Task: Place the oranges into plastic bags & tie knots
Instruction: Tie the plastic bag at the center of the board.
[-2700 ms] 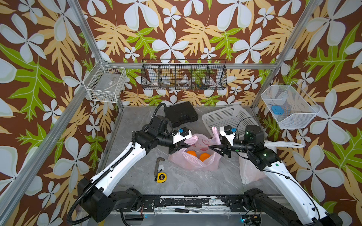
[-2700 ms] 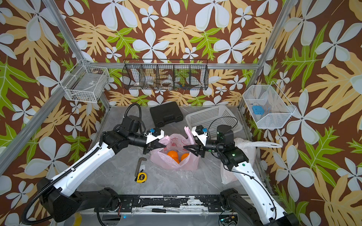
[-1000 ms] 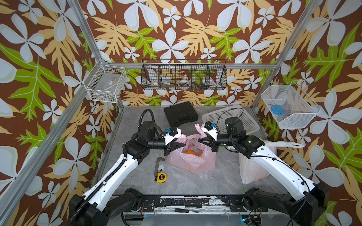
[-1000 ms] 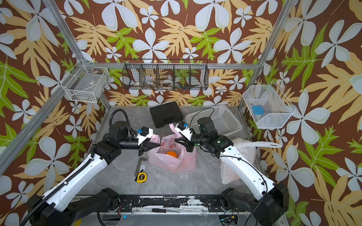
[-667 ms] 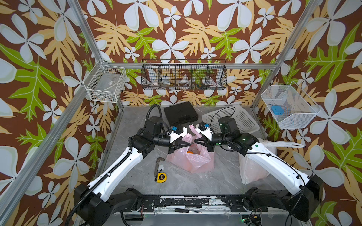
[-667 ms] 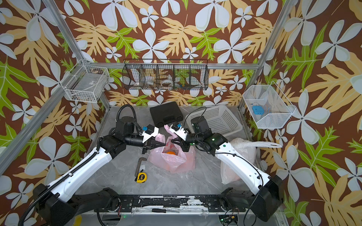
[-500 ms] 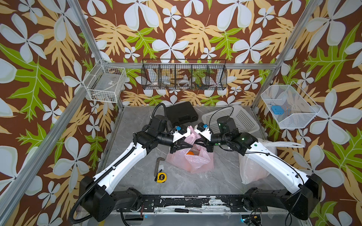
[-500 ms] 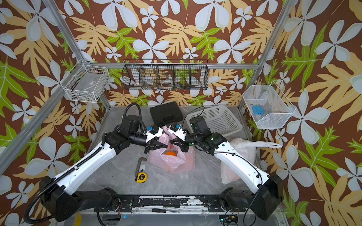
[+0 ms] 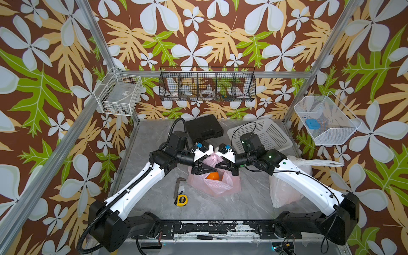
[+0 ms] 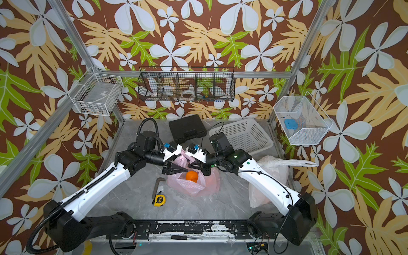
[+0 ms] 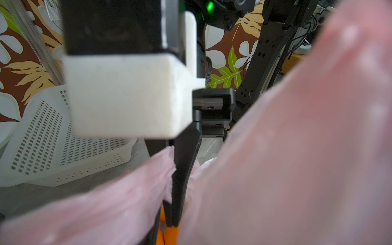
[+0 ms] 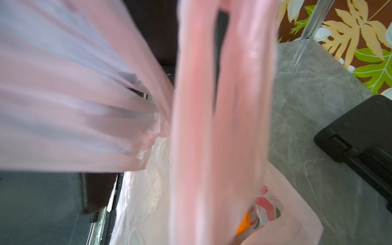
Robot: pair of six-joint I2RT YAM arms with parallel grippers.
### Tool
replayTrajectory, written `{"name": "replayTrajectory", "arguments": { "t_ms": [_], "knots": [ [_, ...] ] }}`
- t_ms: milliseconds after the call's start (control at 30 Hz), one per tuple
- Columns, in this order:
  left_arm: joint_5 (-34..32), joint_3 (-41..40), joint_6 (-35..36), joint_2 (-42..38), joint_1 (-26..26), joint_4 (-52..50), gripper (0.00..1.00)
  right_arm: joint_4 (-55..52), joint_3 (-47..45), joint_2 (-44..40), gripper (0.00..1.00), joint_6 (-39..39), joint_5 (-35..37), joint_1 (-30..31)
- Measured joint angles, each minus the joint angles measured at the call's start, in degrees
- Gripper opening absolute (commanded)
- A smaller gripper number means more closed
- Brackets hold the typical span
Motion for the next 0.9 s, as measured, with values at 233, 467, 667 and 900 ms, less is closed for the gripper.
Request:
{"name": "replayTrajectory", "arguments": {
  "t_ms": [233, 467, 667, 900],
  "knots": [
    [1.2, 0.0, -1.6, 0.8, 0.0, 1.5, 0.52, -0.8, 1.2, 1.9, 0.0, -0.7, -0.8, 1.1],
    [1.0, -0.9, -3.3, 1.1, 0.0, 4.2, 0.51, -1.0, 0.9, 1.1, 0.0, -0.8, -0.6, 1.6],
    [0.3, -5.2, -7.2, -1.9, 0.2, 9.0, 0.61, 0.1, -1.2, -3.1, 0.0, -0.3, -0.2, 1.6],
    [1.7, -5.0, -9.4, -1.5, 0.2, 11.6, 0.74, -0.5, 0.1, 0.0, 0.0, -0.4, -1.8, 1.6]
  ]
}}
